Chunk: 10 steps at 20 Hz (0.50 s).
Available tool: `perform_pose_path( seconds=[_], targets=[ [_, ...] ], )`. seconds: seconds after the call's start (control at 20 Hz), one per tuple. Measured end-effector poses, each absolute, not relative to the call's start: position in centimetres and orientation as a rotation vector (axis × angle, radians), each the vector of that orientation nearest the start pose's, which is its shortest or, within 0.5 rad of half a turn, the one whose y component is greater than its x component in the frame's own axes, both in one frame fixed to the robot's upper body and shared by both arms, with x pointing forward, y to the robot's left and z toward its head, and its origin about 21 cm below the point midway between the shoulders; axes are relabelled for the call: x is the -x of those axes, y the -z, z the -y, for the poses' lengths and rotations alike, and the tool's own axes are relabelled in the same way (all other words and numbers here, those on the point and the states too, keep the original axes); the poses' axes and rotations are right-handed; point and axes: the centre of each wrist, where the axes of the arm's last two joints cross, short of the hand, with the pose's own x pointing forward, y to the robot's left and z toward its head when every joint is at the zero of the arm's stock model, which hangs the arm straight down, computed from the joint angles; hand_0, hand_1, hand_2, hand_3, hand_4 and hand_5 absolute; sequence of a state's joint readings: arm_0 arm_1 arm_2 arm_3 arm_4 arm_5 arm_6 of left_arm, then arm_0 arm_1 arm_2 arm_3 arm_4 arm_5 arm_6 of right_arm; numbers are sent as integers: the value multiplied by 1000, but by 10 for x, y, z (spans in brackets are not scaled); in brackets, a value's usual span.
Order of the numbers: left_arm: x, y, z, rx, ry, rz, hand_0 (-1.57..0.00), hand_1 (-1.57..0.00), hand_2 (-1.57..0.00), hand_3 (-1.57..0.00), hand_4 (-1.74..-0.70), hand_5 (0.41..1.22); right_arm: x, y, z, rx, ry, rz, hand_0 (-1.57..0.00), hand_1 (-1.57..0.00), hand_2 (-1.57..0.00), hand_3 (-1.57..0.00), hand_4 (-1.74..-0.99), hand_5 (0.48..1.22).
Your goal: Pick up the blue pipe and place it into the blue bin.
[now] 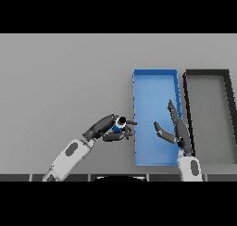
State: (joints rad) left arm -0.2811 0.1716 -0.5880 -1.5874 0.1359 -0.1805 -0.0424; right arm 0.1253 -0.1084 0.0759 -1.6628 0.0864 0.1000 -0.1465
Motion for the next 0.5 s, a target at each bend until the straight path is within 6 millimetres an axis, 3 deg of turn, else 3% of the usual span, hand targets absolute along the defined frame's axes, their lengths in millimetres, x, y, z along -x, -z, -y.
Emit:
perform_pose_path(
  seconds=[0.15,0.35,0.5],
  targets=[
    [-257,-48,-106,627,785,1661,-1571,-1571,-1571,-1440,-1731,1221,-219,-12,251,-117,-249,1741,1,1,1,1,-1199,593],
    [-261,-53,-111,622,797,1674,-1571,-1571,-1571,-1440,-1731,1221,-229,-62,261,-313,-394,1758,1,1,1,1,-1250,532],
    [-261,-50,-105,619,797,1652,-1571,-1571,-1571,-1439,-1731,1221,-230,-96,252,-401,-580,1775,1,1,1,1,-1286,520]
  ],
)
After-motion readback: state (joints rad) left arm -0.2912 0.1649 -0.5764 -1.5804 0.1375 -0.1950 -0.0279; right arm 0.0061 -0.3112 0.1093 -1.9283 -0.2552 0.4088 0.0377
